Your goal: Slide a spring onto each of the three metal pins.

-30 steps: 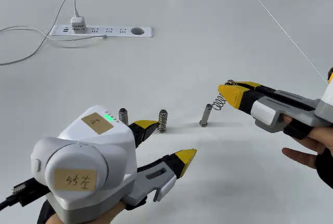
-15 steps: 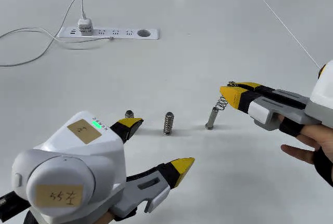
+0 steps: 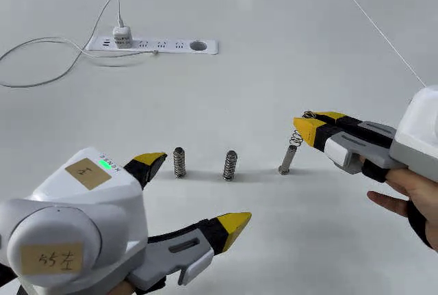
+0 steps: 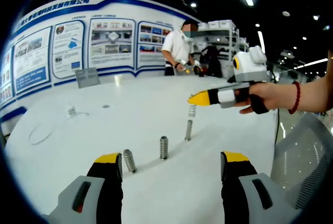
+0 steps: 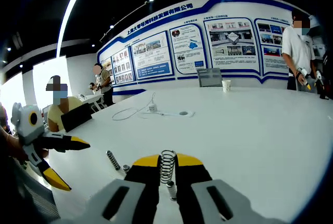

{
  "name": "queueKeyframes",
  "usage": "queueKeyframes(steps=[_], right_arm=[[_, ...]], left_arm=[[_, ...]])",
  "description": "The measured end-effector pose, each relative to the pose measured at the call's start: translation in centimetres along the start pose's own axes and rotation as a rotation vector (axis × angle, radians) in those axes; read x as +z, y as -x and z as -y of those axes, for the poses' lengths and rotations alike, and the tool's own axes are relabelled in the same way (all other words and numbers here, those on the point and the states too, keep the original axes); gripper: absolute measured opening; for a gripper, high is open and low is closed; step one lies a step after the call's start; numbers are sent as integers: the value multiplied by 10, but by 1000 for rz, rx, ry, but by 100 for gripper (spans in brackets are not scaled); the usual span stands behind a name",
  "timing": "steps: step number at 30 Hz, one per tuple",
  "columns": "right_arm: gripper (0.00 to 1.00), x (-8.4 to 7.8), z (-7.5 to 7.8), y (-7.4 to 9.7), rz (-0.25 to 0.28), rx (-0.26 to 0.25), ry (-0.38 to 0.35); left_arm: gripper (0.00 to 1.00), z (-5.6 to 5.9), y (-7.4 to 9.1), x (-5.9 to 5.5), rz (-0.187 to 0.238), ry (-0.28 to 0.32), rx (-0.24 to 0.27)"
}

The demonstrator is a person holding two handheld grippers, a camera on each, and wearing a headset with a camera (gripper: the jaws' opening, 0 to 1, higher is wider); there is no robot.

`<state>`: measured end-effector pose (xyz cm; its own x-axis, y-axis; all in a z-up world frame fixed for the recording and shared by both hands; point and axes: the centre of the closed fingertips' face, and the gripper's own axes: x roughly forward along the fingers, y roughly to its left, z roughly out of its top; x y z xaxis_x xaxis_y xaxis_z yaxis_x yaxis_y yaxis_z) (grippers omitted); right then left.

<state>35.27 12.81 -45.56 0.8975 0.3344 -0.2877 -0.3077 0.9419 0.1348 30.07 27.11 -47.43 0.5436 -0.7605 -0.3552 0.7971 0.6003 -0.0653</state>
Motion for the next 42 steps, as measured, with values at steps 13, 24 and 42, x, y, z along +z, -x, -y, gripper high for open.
queueKeyframes(steps=[13, 24, 42], right_arm=[[12, -13, 6, -5, -21, -22, 35], [12, -21, 3, -7, -33, -39, 76], [12, -43, 2, -11, -97, -48, 121]], left_arm=[[88, -16, 7, -2, 12, 54, 30], [90, -18, 8, -3, 3, 46, 35], [87, -18, 7, -8, -20, 48, 33]])
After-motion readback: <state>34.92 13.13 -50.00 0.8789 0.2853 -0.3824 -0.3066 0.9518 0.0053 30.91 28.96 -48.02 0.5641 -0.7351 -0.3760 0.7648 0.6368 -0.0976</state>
